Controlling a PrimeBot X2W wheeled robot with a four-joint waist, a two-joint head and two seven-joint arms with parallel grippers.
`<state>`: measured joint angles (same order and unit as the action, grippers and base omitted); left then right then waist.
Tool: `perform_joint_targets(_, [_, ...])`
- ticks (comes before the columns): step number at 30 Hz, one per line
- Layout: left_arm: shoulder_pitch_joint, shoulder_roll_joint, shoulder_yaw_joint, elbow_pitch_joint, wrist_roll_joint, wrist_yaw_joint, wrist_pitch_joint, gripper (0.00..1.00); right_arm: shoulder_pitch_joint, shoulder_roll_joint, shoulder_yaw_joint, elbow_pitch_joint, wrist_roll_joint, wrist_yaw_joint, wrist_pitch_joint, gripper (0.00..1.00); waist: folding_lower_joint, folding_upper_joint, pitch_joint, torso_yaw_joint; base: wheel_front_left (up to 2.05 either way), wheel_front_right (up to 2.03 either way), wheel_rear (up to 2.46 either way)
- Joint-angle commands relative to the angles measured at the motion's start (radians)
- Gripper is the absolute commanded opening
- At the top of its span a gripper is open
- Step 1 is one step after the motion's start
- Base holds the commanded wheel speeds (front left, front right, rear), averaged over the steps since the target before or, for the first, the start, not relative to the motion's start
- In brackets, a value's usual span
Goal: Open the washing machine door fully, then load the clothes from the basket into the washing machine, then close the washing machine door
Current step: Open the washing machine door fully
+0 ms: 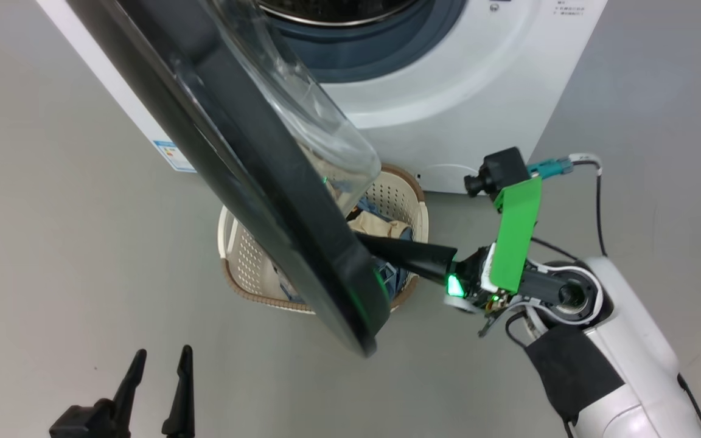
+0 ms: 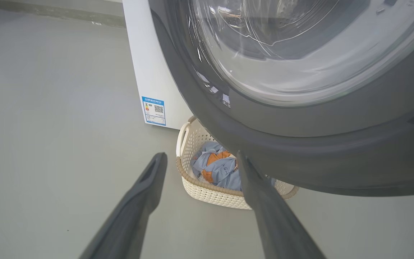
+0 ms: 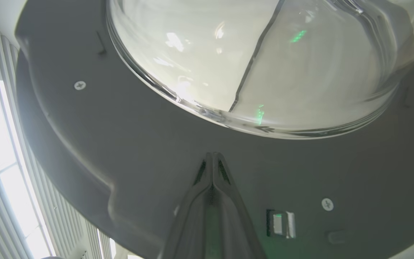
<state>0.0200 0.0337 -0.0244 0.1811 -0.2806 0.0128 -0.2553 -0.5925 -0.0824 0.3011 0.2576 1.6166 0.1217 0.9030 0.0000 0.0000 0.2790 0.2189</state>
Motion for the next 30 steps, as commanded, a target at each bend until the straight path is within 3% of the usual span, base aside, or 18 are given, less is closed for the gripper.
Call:
perform_joint_targets(1, [0.000,0.017,0.027,-0.014,-0.007,0.005,-0.006,1.00,0.027,0.032,0.039,-0.023,0.019,0.009,-0.007,0.00,0.0000,0.0000,-0.018,0.008,0.00,0.00,0.00])
perform_joint_targets(12, [0.015,0.017,0.025,-0.011,0.009,0.003,-0.006,1.00,0.065,0.032,0.152,-0.013,0.113,0.009,-0.088,0.00,0.0000,0.0000,-0.076,0.013,0.00,0.00,0.00])
perform_joint_targets(30, [0.018,0.017,0.015,-0.016,-0.002,0.002,-0.006,1.00,0.046,0.032,0.363,0.028,0.237,0.009,-0.328,0.00,0.0000,0.0000,-0.126,0.037,0.00,0.00,0.00])
